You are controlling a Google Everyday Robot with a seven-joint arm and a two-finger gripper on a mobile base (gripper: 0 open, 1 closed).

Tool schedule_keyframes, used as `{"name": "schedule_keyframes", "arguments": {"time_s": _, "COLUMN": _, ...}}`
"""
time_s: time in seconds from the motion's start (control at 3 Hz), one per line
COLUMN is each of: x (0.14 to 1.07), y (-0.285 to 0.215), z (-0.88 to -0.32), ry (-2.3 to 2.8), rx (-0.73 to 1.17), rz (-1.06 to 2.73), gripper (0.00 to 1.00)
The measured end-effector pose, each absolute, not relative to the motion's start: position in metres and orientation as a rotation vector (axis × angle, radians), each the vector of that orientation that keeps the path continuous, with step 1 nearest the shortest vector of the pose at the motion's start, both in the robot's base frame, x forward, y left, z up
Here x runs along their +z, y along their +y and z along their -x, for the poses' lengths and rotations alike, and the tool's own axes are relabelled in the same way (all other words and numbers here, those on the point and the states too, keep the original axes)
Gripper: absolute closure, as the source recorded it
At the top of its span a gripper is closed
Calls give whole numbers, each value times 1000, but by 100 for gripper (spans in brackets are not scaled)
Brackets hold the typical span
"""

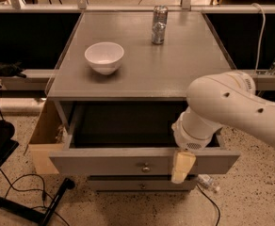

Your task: Open top drawer

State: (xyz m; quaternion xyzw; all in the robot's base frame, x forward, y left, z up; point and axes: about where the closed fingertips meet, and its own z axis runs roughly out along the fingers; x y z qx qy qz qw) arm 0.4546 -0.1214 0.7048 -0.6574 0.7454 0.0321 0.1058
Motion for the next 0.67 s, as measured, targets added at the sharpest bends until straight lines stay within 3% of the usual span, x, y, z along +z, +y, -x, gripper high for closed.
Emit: {"name": "schedule_keyframes", "arguments": {"time_s": 0.67, "x": 631, "y": -110, "z": -465, "ry": 2217, "rx": 186, "rz": 2016, "gripper": 0}}
